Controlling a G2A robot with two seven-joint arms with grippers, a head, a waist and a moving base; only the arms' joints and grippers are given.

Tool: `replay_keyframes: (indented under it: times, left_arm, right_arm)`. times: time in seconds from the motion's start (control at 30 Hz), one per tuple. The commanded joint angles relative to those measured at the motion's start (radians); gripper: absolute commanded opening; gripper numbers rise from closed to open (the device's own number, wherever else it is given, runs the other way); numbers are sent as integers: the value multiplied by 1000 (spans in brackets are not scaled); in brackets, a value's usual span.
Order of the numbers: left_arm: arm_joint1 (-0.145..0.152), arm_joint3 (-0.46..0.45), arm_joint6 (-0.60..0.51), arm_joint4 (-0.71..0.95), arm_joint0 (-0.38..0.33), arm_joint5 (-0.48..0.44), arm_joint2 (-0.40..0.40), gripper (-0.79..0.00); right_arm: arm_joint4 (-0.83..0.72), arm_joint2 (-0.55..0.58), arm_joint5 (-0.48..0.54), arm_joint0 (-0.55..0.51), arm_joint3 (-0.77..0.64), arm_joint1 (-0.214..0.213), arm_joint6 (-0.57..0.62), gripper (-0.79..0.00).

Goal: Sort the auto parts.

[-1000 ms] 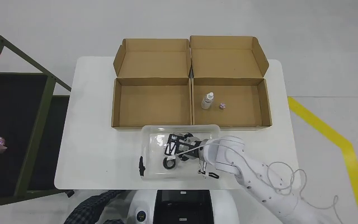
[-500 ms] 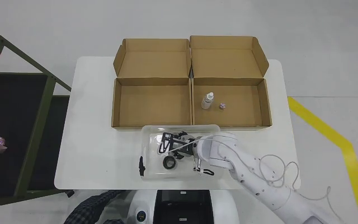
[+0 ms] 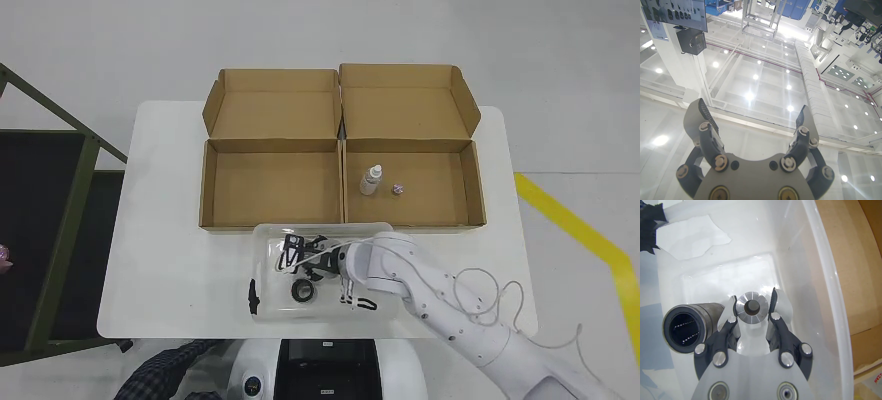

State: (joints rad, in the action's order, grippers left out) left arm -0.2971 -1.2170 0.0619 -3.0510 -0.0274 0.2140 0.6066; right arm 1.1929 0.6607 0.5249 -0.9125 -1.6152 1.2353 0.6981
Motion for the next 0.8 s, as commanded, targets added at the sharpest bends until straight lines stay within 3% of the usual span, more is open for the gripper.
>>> replay_keyframes:
  times: [0.0, 0.03, 0.33, 0.77]
  left_arm:
    - [0, 0, 0, 0, 0, 0, 0, 0]
    - [0, 0, 0, 0, 0, 0, 0, 0]
    - [0, 0, 0, 0, 0, 0, 0, 0]
    - [0, 0, 0, 0, 0, 0, 0, 0]
  right_arm:
    - [-2, 0, 1, 0, 2, 2, 1, -754]
    - [-2, 1, 2, 1, 2, 3, 1, -785]
    - [-16, 49, 21, -30, -65, -8, -3, -785]
    - [-78, 189, 51, -154, -254, -47, -68, -785]
